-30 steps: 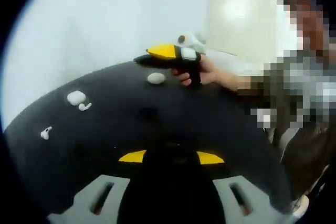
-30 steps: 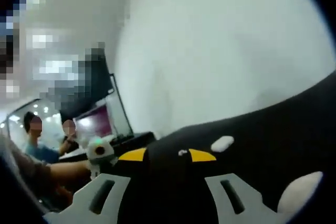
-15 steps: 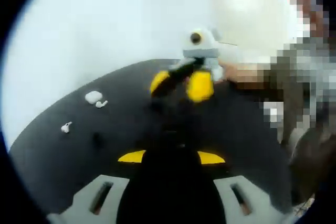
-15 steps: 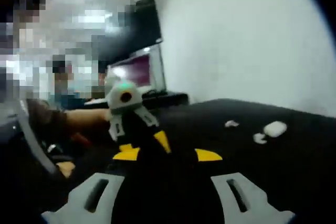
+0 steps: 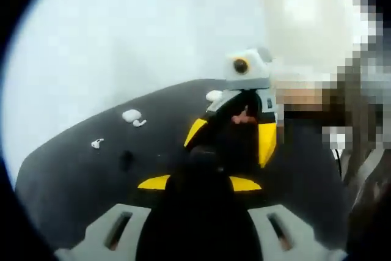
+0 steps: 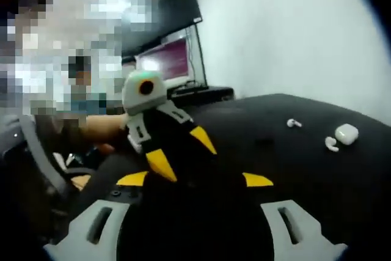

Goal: Pick up three earphones and place each one into its charging case using tactile feedback, ensure that each earphone is properly inserted and securely positioned inside the case.

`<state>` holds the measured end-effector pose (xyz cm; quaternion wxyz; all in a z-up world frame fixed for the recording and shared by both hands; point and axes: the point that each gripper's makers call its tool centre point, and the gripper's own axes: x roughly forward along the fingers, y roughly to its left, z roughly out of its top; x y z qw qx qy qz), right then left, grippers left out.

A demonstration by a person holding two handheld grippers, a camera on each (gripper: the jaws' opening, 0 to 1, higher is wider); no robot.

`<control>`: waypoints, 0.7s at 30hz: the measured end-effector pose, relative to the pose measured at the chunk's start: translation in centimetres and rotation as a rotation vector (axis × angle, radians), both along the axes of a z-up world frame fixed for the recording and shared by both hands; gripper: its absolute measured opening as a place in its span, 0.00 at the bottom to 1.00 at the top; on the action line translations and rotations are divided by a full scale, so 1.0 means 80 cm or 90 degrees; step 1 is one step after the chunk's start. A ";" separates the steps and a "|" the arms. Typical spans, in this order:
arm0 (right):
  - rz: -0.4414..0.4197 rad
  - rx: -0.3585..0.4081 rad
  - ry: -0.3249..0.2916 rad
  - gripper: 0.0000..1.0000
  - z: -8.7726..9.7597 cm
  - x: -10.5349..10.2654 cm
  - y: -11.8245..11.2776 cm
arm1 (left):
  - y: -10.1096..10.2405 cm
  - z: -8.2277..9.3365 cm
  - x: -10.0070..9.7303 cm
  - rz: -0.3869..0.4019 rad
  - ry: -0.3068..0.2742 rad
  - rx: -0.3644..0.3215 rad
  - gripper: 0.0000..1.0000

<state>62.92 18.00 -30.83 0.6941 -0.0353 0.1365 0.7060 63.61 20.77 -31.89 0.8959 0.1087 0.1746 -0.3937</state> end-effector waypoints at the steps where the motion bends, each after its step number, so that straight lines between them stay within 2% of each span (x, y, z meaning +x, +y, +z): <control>1: 0.008 -0.001 0.004 0.59 0.001 -0.004 -0.001 | 0.001 0.000 0.002 0.003 0.001 -0.002 0.33; 4: 0.023 -0.011 -0.004 0.60 0.001 -0.011 -0.007 | 0.004 -0.002 0.004 0.006 0.006 0.004 0.33; 10: 0.069 -0.018 0.004 0.59 0.009 -0.035 -0.024 | 0.012 -0.003 0.005 0.012 0.007 0.016 0.33; 13: 0.116 0.001 0.021 0.49 0.022 -0.057 -0.029 | 0.016 -0.004 0.007 0.011 0.010 0.013 0.32; 15: 0.118 0.003 0.027 0.49 0.024 -0.059 -0.028 | 0.014 -0.004 0.007 0.007 0.017 0.007 0.32; 18: 0.115 -0.006 0.010 0.49 0.019 -0.055 -0.029 | 0.013 -0.004 0.007 0.004 0.022 0.005 0.32; 21: 0.075 0.006 0.020 0.51 0.023 -0.037 -0.030 | 0.014 -0.002 0.003 0.004 0.030 -0.006 0.31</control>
